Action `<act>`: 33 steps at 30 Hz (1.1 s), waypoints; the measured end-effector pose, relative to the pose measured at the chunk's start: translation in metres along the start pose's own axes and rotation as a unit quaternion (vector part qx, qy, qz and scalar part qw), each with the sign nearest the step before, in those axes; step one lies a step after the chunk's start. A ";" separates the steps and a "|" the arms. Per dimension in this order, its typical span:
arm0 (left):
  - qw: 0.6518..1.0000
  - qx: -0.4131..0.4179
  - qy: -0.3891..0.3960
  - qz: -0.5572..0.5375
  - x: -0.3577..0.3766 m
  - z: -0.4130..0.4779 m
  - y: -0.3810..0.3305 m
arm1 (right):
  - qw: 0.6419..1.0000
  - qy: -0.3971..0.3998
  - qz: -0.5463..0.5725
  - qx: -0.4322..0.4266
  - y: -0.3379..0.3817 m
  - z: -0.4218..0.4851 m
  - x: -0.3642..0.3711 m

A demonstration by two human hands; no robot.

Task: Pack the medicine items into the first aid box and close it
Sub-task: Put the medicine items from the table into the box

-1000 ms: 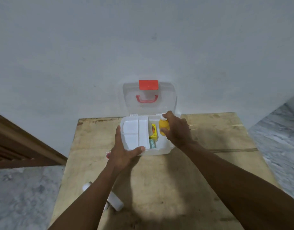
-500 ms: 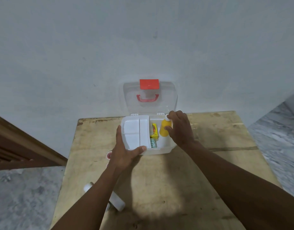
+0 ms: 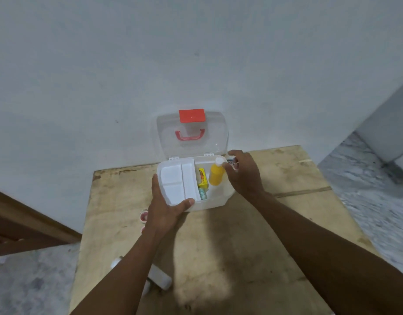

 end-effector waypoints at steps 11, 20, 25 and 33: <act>1.000 -0.018 -0.012 -0.011 0.001 0.005 0.008 | 0.975 0.092 0.044 0.196 -0.062 0.058 0.011; 1.000 -0.018 0.007 0.016 0.001 0.012 0.010 | 0.963 0.195 0.003 0.186 -0.072 0.098 0.054; 1.000 -0.016 0.003 0.023 0.005 0.011 0.005 | 0.961 0.212 -0.006 0.175 -0.074 0.104 0.060; 1.000 -0.029 -0.005 0.007 0.003 0.008 0.006 | 0.981 0.137 0.087 0.108 -0.075 0.081 0.011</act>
Point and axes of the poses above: each hand's wrist, its own z-axis towards the middle knuckle, its own x-axis out of the palm, y = z × x, the point moved 7 cm from there along z, towards the middle knuckle, and after that the axes turned 10 degrees about -z, right-handed, at the moved point
